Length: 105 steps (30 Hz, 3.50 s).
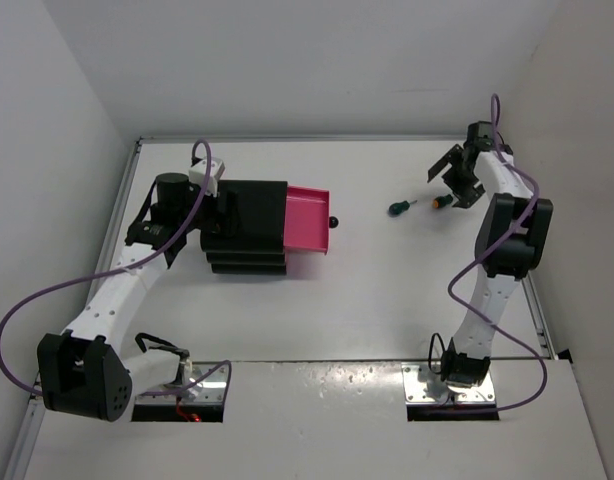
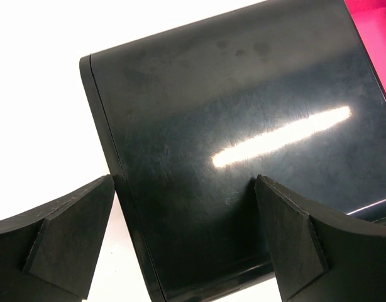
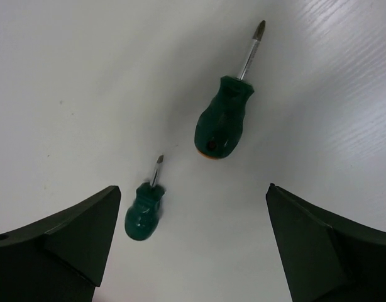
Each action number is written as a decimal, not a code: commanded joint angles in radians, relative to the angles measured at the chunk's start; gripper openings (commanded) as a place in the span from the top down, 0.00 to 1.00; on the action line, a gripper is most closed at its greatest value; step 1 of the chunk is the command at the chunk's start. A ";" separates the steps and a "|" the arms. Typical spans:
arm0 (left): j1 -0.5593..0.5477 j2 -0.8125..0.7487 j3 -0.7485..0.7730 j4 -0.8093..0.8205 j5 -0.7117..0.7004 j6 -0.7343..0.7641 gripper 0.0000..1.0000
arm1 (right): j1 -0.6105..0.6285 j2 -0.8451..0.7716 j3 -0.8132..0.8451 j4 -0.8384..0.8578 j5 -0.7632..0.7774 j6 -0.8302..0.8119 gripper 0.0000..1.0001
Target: Sort the tools into containers
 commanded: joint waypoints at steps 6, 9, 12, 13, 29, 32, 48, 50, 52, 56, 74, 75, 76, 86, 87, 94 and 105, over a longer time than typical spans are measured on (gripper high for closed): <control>-0.012 0.012 -0.064 -0.154 0.010 0.002 0.01 | 0.008 0.061 0.106 -0.068 0.085 0.075 0.06; -0.012 0.012 -0.064 -0.154 0.010 0.002 0.01 | 0.008 0.084 0.126 -0.068 0.085 0.075 0.07; -0.012 0.012 -0.064 -0.154 0.010 0.002 0.01 | 0.008 0.111 0.135 -0.068 0.085 0.084 0.10; -0.012 0.012 -0.064 -0.154 0.010 0.002 0.01 | 0.008 0.122 0.135 -0.068 0.085 0.084 0.11; -0.012 0.012 -0.074 -0.154 0.001 0.002 0.01 | -0.011 0.219 0.165 -0.041 0.087 0.084 0.45; -0.012 0.012 -0.074 -0.154 0.001 0.002 0.01 | -0.011 0.230 0.165 -0.041 0.087 0.073 0.60; -0.012 -0.006 -0.074 -0.154 0.019 0.002 0.01 | 0.096 -0.235 -0.135 0.079 -0.674 -0.524 1.00; -0.012 -0.006 -0.074 -0.154 0.028 0.002 0.01 | 0.135 -0.331 -0.174 0.076 -0.715 -0.574 1.00; -0.012 -0.006 -0.074 -0.154 0.028 0.002 0.01 | 0.207 -0.387 -0.185 0.076 -0.716 -0.637 1.00; -0.012 0.005 -0.064 -0.154 0.038 0.002 0.01 | 0.340 -0.445 -0.161 0.067 -0.739 -0.704 1.00; -0.012 0.016 -0.064 -0.154 0.038 0.002 0.01 | 0.686 -0.182 0.123 -0.200 -0.512 -0.945 1.00; -0.012 0.016 -0.064 -0.154 0.038 0.002 0.01 | 0.695 -0.182 0.123 -0.209 -0.501 -0.945 1.00; -0.012 0.016 -0.064 -0.154 0.047 0.002 0.01 | 0.695 -0.159 0.134 -0.209 -0.501 -0.945 1.00; -0.012 0.016 -0.074 -0.154 0.047 0.002 0.01 | 0.704 -0.083 0.184 -0.218 -0.446 -0.945 0.75; -0.012 0.016 -0.074 -0.154 0.047 0.002 0.01 | 0.704 -0.083 0.197 -0.218 -0.446 -0.945 0.73; -0.012 0.016 -0.083 -0.154 0.047 0.011 0.01 | 0.713 -0.065 0.217 -0.174 -0.446 -0.925 0.48; -0.012 0.006 -0.092 -0.144 0.047 0.011 0.01 | 0.663 -0.212 0.176 0.001 -0.411 -0.735 0.43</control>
